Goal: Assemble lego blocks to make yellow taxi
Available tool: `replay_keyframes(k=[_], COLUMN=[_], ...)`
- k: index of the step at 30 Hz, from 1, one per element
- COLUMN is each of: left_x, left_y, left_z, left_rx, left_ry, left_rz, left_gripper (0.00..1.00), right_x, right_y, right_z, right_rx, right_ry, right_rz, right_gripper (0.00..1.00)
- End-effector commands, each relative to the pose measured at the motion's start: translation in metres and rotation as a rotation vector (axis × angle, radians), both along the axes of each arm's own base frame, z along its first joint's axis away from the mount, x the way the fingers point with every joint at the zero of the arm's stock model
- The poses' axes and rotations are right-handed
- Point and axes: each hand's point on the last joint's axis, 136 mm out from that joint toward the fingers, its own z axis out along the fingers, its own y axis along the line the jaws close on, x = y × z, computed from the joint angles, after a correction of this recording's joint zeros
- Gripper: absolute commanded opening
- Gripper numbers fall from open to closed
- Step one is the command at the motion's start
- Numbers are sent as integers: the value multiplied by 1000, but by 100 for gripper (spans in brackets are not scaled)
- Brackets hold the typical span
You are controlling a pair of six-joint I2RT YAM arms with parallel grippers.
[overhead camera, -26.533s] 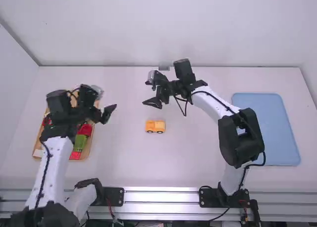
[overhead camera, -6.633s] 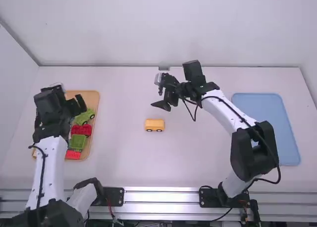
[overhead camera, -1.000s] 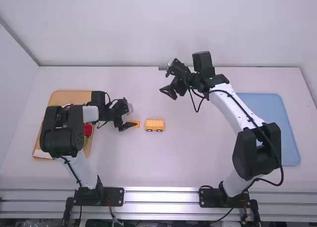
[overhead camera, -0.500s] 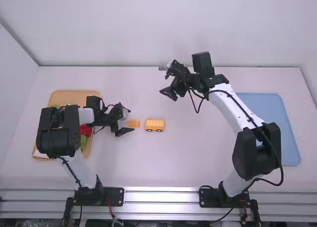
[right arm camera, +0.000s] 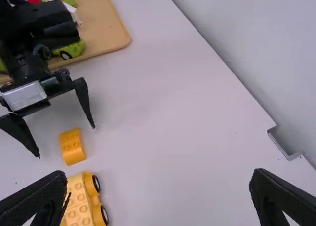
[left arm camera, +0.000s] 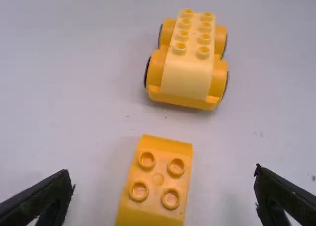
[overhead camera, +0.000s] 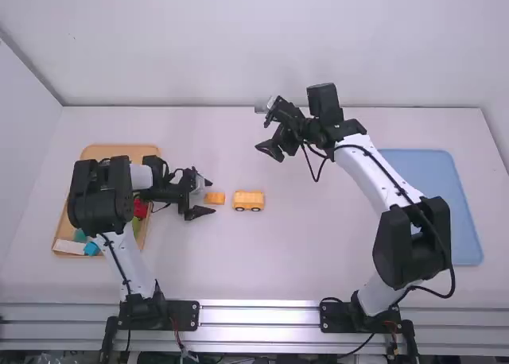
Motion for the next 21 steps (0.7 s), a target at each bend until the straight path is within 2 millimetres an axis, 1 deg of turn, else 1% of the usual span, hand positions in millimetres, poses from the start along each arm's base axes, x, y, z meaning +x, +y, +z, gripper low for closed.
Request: replay_keyframes(k=[1, 2, 3, 5, 7, 10, 12, 13, 14, 15, 16, 17, 18, 19, 20, 21], left_x=[1, 1, 2, 6, 6, 4, 4, 4, 4, 4, 4, 4, 4, 5, 5, 5], left_y=[-1, -1, 1, 4, 3, 1, 3, 4, 3, 2, 1, 1, 1, 1, 0, -1], left_z=[0, -1, -8, -14, -19, -23, -23, -23, -23, -23, -23, -23, -22, -19, -15, -13], left_rx=[13, 16, 42, 51, 43, 44, 45, 45, 44, 45, 44, 44, 45, 39, 30, 25], left_ry=[-128, -124, -101, -57, -45, -59, -59, -62, -62, -63, -64, -64, -67, -70, -75, -77], left_rz=[-96, -100, -102, -84, -91, -113, -108, -108, -108, -111, -114, -115, -115, -113, -112, -112], left_gripper=[83, 82, 74, 75, 76, 73, 58, 48, 47, 40, 34, 34, 31, 24, 22, 21], right_x=[-3, -3, -2, -2, -2, -3, -3, -3, -3, -3, -3, -3, -1, 1, 1, 1], right_y=[2, 2, 2, 2, 1, 2, 2, 1, 1, 1, 1, 1, -1, -4, -5, -6], right_z=[5, 5, 6, 6, 6, 6, 5, 5, 5, 5, 5, 5, 5, 6, 5, 5], right_rx=[9, 9, 10, 10, 9, 10, 9, 8, 8, 8, 8, 9, 10, 9, 8, 8], right_ry=[-7, -8, -11, -11, -10, -9, -8, -7, -7, -7, -8, -7, -8, -10, -8, -7], right_rz=[7, 7, 7, 7, 6, 7, 7, 5, 5, 6, 6, 6, 0, -8, -10, -11], right_gripper=[98, 99, 99, 98, 98, 98, 99, 99, 99, 99, 99, 99, 99, 98, 99, 99])
